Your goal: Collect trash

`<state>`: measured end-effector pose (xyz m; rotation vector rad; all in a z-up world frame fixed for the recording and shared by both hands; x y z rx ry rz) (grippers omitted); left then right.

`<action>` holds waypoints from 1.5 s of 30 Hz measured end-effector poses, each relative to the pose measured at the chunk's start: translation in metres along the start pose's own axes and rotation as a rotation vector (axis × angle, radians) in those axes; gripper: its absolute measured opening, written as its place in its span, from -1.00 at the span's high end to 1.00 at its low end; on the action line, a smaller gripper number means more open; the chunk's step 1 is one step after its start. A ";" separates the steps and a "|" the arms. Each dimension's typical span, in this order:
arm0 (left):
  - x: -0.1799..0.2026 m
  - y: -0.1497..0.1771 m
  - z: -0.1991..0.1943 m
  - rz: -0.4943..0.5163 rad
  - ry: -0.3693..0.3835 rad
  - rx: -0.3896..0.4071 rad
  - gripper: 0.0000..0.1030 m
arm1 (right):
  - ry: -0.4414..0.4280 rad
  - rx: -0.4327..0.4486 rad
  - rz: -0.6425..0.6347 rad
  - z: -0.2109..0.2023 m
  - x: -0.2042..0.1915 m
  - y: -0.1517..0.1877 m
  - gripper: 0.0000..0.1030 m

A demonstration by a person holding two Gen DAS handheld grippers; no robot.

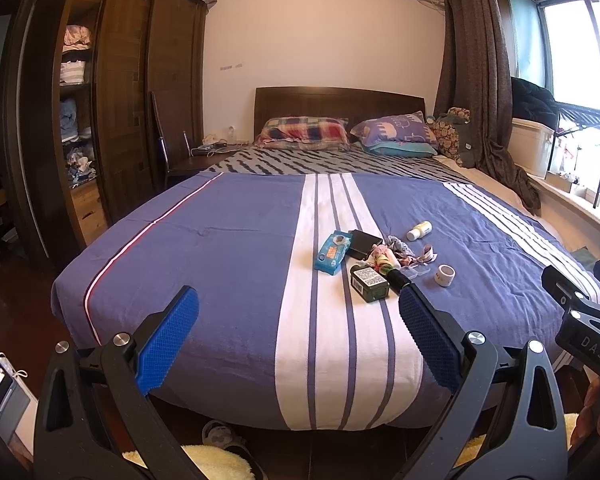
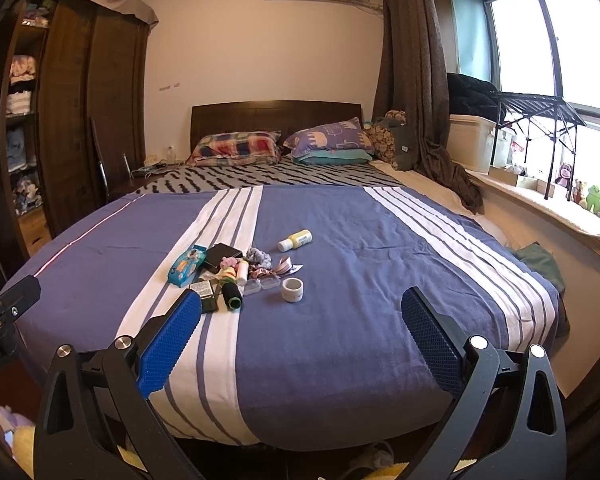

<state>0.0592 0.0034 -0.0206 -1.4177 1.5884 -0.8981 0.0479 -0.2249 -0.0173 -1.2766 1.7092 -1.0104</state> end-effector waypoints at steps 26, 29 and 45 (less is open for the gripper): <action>-0.003 -0.002 0.000 -0.005 -0.012 0.002 -0.85 | -0.006 -0.004 0.005 -0.001 -0.002 -0.002 -0.94; -0.003 -0.002 0.000 -0.006 -0.012 0.002 -0.85 | -0.004 -0.002 0.004 -0.001 -0.002 -0.002 -0.94; -0.004 -0.005 -0.004 -0.005 -0.014 0.012 -0.85 | -0.009 0.002 0.006 -0.002 -0.001 -0.005 -0.94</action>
Point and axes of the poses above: each gripper's, at about its wrist camera, not at the fingertips, and z roughly the way its jaws point, x to its right, y to its underside, the point moved 8 cm from there along z, roughly the way its jaws point, and after that the axes turned 7 degrees about z, right-handed, at the moved point
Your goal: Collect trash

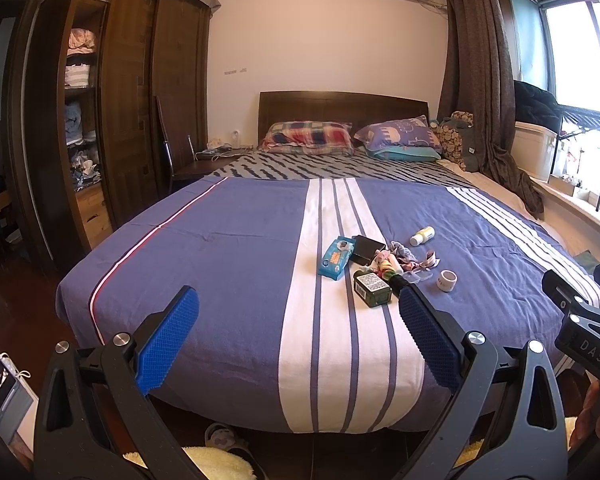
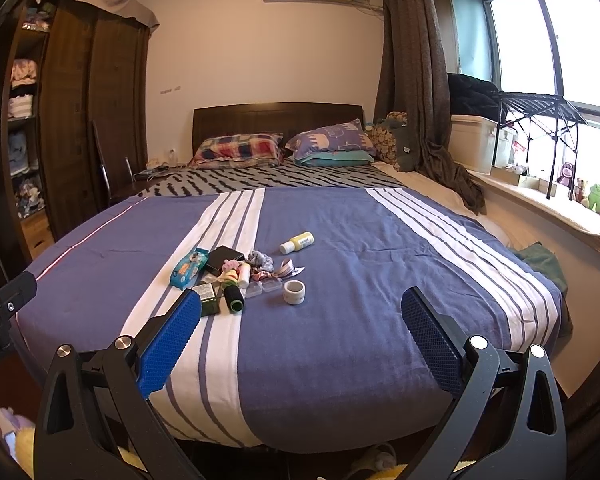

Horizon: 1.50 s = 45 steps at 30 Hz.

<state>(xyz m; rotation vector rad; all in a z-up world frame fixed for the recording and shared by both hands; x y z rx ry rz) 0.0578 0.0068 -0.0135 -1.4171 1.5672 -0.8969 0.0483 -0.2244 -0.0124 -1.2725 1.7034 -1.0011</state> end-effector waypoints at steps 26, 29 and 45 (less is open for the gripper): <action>-0.002 0.000 -0.001 0.003 0.002 0.002 -0.85 | 0.000 0.004 0.003 -0.002 0.003 0.001 -0.94; -0.002 0.000 0.002 0.004 0.004 -0.003 -0.85 | 0.001 0.004 0.003 -0.001 0.003 0.001 -0.94; -0.003 0.019 0.055 0.008 0.026 -0.101 -0.85 | 0.025 -0.077 0.006 0.047 0.011 0.017 -0.94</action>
Point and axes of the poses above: each gripper's, at about its wrist camera, not at the fingertips, and z roughly the way its jaws point, x to its right, y to its underside, the point moved 8 cm from there along z, roughly the way its jaws point, and after that the axes turned 7 degrees about z, right-handed, at the moved point
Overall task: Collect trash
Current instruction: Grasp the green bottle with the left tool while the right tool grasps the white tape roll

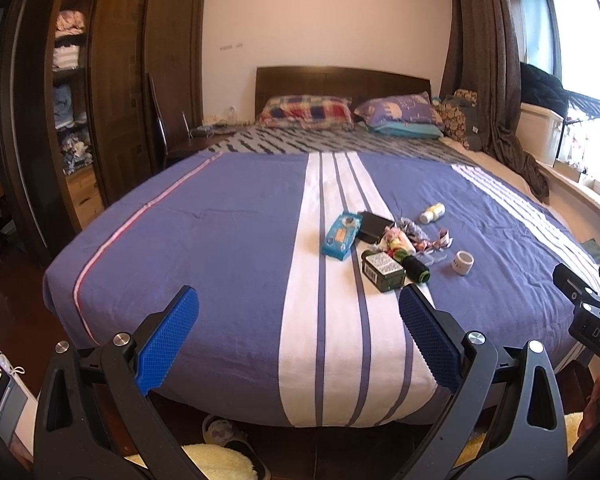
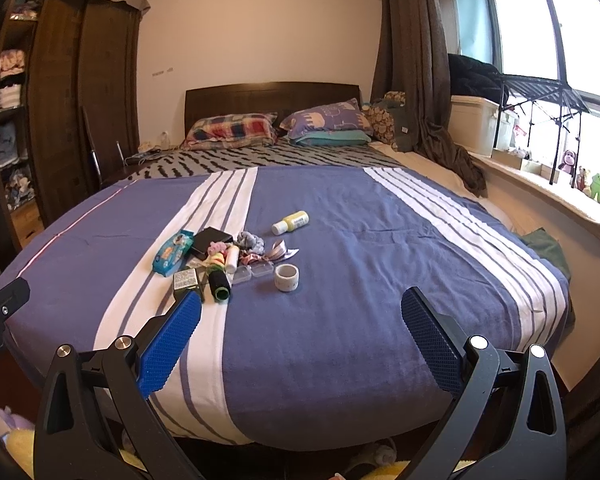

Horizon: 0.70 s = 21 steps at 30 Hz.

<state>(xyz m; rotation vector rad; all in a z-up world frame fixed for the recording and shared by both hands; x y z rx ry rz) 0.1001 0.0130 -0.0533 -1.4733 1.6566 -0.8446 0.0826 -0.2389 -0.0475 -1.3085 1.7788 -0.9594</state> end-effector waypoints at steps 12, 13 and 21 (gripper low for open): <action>0.030 0.025 0.095 0.035 0.080 -0.124 -0.83 | -0.003 -0.130 0.018 0.100 0.011 0.028 -0.94; 0.034 0.027 0.103 0.038 0.094 -0.139 -0.83 | -0.010 -0.145 0.017 0.110 0.011 0.031 -0.89; 0.076 0.044 0.162 0.082 0.177 -0.236 -0.66 | -0.074 -0.249 0.003 0.182 0.000 0.045 -0.56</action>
Point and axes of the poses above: each gripper's, at about its wrist camera, not at the fingertips, and z roughly the way its jaws point, x to its right, y to its underside, the point moved 8 cm from there along z, roughly the way its jaws point, and after that the axes turned 7 degrees about z, right-handed, at the moved point
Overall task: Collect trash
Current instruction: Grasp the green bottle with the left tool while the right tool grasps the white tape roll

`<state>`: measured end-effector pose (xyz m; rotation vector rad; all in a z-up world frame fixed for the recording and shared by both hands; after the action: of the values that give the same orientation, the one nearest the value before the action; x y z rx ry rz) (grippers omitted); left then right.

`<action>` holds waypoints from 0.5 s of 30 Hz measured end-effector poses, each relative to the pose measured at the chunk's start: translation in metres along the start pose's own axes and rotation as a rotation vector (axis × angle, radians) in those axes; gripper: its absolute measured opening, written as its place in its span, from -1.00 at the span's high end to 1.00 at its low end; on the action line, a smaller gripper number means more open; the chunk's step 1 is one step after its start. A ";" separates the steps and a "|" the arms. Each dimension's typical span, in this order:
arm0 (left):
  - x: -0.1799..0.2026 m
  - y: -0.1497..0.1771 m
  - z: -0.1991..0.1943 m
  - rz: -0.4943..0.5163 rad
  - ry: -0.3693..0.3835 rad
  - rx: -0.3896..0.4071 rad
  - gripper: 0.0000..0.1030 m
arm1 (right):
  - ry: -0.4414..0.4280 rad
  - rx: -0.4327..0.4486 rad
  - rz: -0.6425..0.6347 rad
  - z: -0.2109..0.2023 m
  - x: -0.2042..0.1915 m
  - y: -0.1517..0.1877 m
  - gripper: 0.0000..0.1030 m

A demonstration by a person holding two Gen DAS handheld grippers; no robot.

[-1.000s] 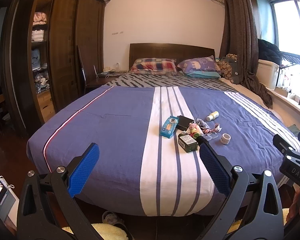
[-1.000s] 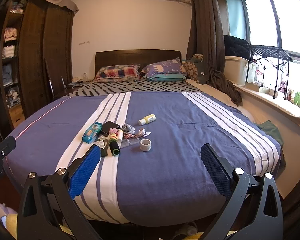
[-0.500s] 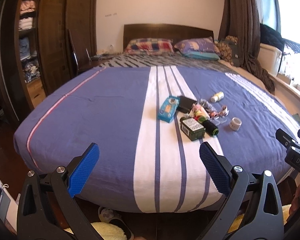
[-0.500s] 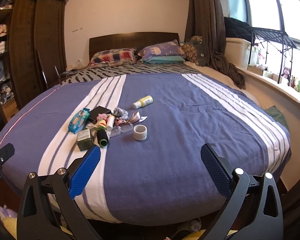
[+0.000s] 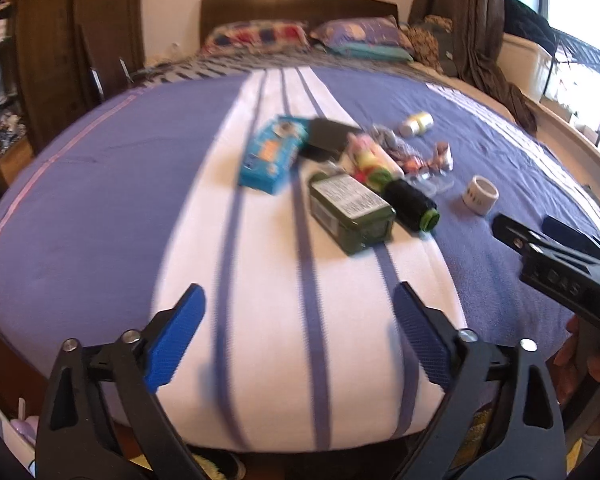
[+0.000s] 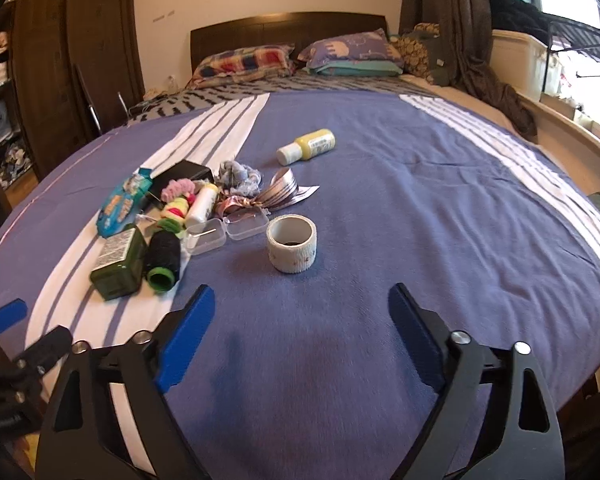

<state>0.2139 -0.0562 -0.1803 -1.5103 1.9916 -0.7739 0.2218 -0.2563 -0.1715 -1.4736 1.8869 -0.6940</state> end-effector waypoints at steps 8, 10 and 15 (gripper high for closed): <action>0.023 -0.019 0.037 -0.001 0.048 -0.018 -0.56 | -0.011 -0.021 -0.005 0.035 -0.001 -0.012 -0.37; 0.024 -0.024 0.043 0.000 0.048 -0.018 -0.56 | -0.014 -0.022 -0.001 0.038 0.000 -0.015 -0.31; 0.019 -0.038 0.058 -0.029 0.031 -0.016 -0.42 | -0.018 -0.019 0.001 0.047 0.001 -0.021 -0.19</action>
<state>0.2756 -0.0906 -0.1951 -1.5477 2.0071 -0.8001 0.2707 -0.2630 -0.1875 -1.4859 1.8856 -0.6624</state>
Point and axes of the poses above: each gripper's, at about its wrist camera, not at the fingertips, and z roughly the way its jaws point, x to its right, y to its underside, the point moved 8 cm from there along z, roughly the way its jaws point, and after that the axes turned 7 degrees about z, right-handed, at the moved point
